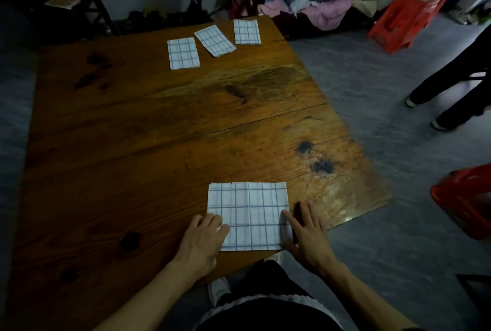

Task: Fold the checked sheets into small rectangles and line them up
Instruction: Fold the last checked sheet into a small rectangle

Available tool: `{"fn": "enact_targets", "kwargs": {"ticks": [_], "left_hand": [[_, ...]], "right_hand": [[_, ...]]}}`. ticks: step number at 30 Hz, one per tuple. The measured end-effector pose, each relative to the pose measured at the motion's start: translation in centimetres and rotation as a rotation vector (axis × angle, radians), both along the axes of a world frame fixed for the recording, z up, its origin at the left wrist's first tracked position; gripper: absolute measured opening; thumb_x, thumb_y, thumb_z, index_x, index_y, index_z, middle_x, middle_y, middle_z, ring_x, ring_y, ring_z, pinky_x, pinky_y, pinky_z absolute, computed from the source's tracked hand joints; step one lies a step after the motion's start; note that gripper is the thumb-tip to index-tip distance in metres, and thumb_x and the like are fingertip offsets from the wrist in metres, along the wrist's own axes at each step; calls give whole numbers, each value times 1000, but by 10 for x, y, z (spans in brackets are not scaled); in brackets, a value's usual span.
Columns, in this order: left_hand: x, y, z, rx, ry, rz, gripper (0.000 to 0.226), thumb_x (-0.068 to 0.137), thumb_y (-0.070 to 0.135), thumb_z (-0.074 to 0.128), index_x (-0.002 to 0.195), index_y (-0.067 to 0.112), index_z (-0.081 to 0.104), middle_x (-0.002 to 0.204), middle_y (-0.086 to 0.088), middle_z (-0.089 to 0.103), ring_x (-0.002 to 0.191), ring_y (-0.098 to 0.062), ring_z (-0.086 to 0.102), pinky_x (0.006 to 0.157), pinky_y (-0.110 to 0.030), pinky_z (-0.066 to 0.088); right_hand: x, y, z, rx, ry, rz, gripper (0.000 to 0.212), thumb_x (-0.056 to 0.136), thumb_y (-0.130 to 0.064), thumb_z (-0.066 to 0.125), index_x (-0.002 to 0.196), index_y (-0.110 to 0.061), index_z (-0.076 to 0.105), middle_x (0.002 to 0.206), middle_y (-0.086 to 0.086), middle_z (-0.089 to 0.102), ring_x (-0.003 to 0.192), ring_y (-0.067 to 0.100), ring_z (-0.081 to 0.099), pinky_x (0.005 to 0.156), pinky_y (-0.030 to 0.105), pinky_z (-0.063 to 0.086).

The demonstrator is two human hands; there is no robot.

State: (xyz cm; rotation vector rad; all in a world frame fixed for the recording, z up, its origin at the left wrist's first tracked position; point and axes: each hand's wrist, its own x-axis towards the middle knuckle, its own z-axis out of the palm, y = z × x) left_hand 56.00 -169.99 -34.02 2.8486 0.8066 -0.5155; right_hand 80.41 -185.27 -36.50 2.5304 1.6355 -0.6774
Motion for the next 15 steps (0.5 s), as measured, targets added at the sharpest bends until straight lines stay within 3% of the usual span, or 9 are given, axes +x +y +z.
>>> {"fn": "enact_targets", "kwargs": {"ticks": [4,8,12,15], "left_hand": [[-2,3,1,0,-26,43,61,75,15,72,132,21,48,135,-5,45,125,-27,42,101,-42,36],[-10,9,3,-50,-165,60,49,49,23,88,93,22,67,105,-1,66,98,-22,61,79,-36,53],[-11,11,16,-126,-417,141,30,62,25,76,83,29,56,94,9,60,94,-14,56,82,-28,43],[-4,14,35,-103,-586,204,15,71,29,63,82,28,53,86,12,55,87,-10,52,82,-29,39]], "right_hand": [[0,2,3,-1,20,-2,74,91,-60,48,153,-36,16,162,15,-12,148,34,-19,118,52,6],[-1,3,9,-2,51,-26,75,90,-58,51,153,-35,19,163,15,-9,148,35,-16,118,53,6],[-6,13,22,39,101,-53,70,90,-62,46,150,-30,27,163,13,0,150,33,-11,120,50,7],[-15,30,40,239,200,-12,84,80,-82,36,144,-28,41,160,5,23,150,25,10,119,48,19]]}}
